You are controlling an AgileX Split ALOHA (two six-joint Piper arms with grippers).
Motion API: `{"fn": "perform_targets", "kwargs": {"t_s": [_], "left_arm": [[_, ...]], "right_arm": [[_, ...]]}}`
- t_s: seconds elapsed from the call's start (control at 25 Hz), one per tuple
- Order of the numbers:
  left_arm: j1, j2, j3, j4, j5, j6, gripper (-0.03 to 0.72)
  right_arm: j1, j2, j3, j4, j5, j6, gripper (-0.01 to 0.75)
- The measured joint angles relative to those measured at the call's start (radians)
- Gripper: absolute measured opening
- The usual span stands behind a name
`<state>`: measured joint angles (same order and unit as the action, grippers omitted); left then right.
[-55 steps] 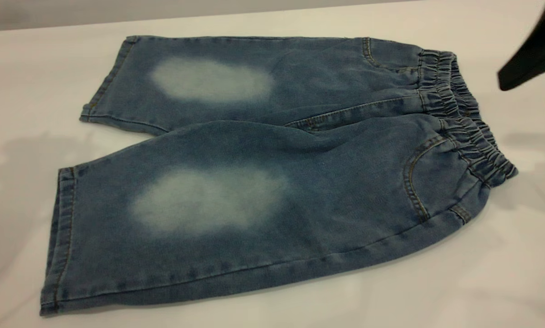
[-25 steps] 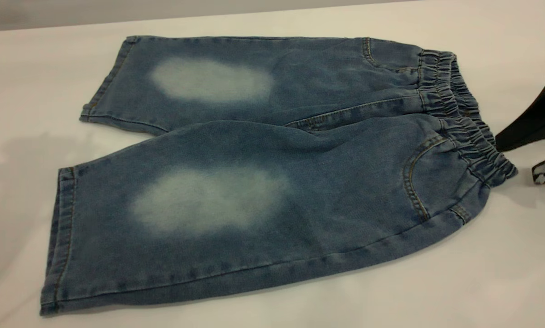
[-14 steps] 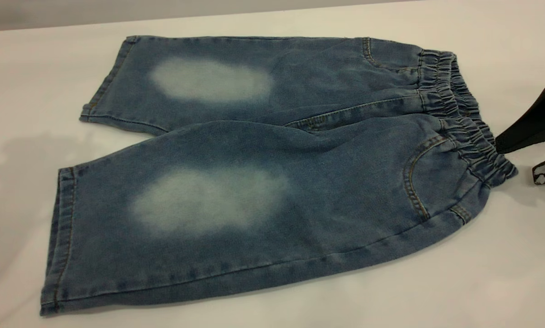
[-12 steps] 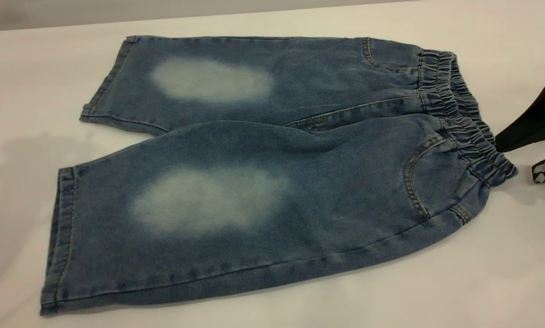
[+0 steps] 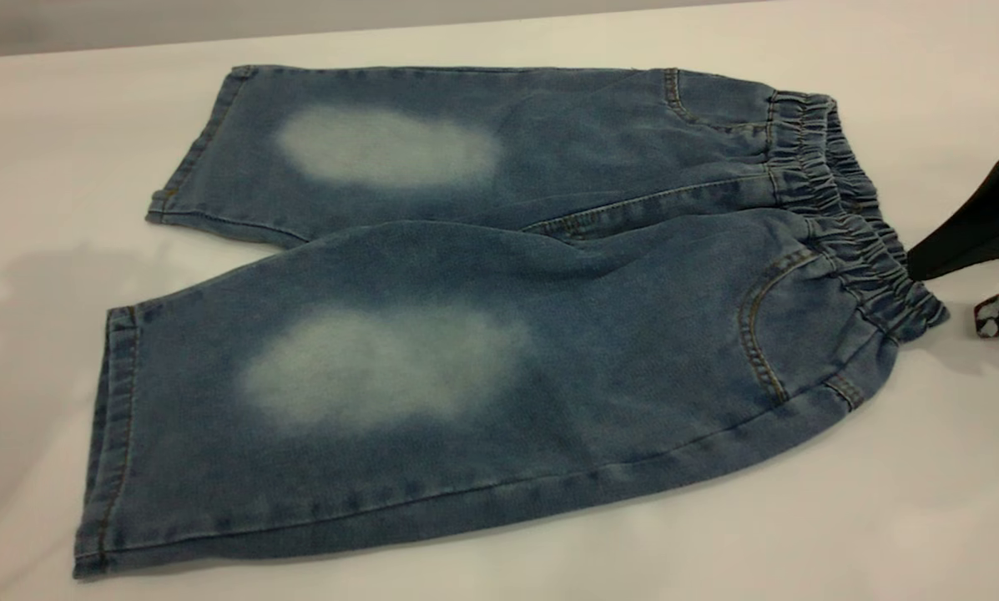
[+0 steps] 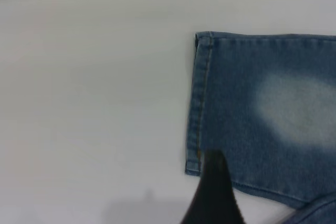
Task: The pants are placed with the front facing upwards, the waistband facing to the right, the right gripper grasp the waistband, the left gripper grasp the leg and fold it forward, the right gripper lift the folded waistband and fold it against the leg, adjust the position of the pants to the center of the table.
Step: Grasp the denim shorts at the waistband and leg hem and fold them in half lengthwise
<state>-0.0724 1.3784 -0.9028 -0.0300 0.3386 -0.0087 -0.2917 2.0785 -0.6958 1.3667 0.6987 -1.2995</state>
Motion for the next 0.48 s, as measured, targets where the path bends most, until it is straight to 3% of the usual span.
{"fn": "perform_targets", "kwargs": {"t_s": [0.48], "left_arm": [[0.000,0.000,0.000,0.000,-0.001,0.000,0.494]], "right_arm": [[0.002,0.047,0.000,0.069,0.024,-0.063,0.511]]}}
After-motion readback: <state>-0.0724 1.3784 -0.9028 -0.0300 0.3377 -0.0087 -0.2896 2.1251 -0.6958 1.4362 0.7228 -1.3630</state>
